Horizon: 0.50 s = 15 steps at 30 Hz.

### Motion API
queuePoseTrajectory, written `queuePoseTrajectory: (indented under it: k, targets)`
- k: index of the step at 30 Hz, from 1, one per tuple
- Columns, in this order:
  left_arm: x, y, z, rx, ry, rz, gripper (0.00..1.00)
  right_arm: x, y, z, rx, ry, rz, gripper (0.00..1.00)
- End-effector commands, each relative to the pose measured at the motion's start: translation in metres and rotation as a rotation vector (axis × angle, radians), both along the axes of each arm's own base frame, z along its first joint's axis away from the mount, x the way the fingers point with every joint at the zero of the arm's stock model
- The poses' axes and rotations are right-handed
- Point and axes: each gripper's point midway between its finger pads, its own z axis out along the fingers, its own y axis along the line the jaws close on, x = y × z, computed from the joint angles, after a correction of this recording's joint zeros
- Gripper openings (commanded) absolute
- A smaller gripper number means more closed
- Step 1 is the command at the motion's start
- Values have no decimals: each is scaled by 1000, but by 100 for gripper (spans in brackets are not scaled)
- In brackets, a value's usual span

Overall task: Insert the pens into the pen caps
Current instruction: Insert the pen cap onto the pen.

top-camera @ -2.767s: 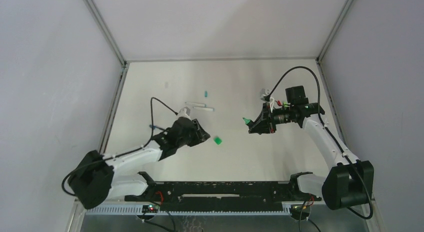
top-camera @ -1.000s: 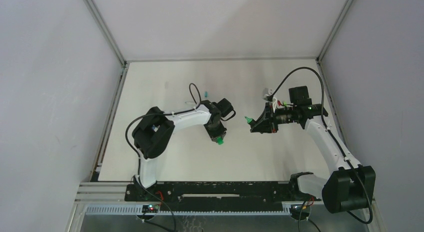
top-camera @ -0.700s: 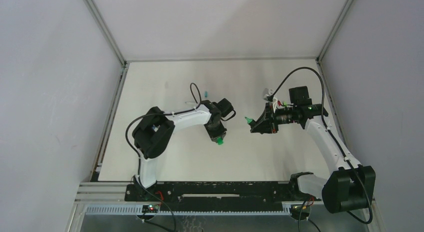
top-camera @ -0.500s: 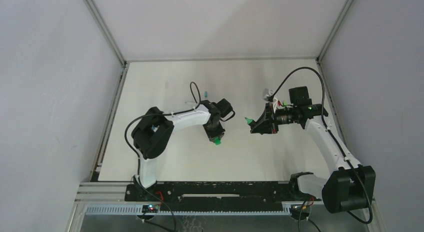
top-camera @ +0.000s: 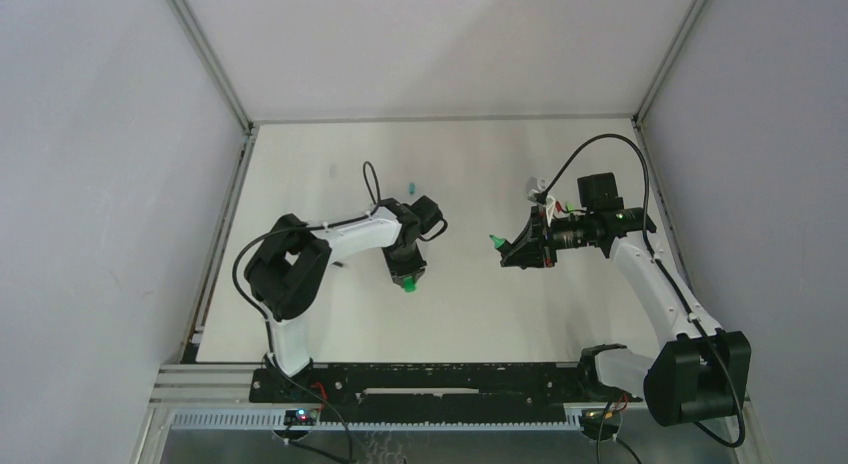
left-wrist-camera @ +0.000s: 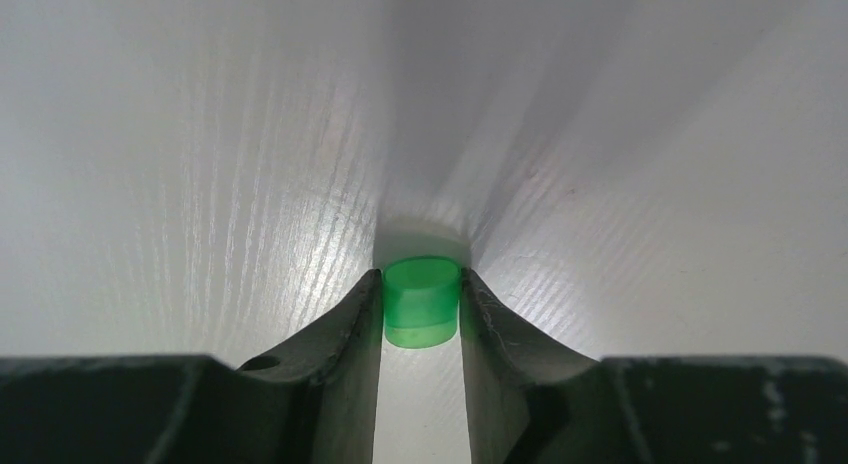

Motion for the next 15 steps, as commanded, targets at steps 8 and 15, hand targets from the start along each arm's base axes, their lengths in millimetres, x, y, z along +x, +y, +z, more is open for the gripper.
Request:
queuePoseTrajectory:
  k: [8,15]
  targets:
    - [-20,20,-18,62,103,-59,42,2,1,18,32,-62,18,0]
    - [-22,23,-23,96,146,-89,41,0,1,20,35,-75,21,0]
